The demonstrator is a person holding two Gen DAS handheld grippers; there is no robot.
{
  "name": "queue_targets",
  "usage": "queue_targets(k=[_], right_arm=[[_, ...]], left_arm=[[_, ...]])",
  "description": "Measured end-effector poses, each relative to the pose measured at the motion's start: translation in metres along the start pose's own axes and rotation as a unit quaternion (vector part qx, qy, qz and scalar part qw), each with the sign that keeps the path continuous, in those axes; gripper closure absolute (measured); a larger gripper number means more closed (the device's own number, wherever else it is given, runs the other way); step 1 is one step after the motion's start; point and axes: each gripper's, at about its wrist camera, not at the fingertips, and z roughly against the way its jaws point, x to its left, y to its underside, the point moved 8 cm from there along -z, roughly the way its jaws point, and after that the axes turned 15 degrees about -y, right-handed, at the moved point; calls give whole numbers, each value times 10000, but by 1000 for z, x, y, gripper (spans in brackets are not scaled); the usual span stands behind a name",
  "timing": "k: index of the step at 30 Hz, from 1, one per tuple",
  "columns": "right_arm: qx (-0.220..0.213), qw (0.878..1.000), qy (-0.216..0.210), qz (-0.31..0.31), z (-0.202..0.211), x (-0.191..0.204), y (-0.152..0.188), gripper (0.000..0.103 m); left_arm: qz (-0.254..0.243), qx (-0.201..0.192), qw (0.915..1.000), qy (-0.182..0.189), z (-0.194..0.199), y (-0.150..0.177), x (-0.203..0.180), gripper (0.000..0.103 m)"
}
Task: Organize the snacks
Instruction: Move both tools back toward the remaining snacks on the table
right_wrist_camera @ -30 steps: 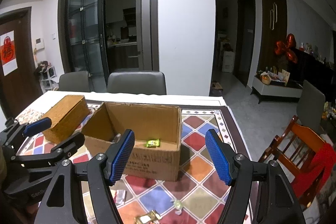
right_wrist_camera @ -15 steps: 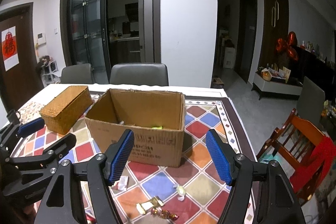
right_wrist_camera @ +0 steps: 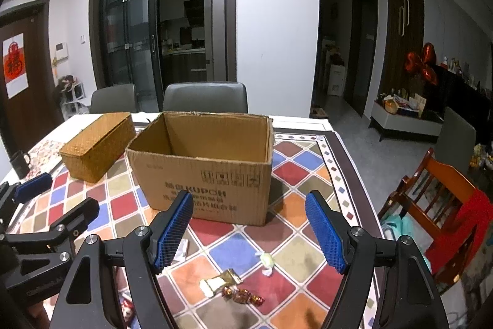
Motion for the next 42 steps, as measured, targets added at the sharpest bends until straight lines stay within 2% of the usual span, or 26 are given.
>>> queue_targets(k=[16,35,42], right_arm=[[239,9997,18,-9,-4,2,41,26],[521,9986,57,-67,-13,4,87,26],[638,9978,100,-114,-20,1,105,26]], left_arm=[[72,190,9997,-125,6,45,13,14],[79,570,9982,-148,-9,104,15,14],[6,720,9973,-105,-14,123,11,19]])
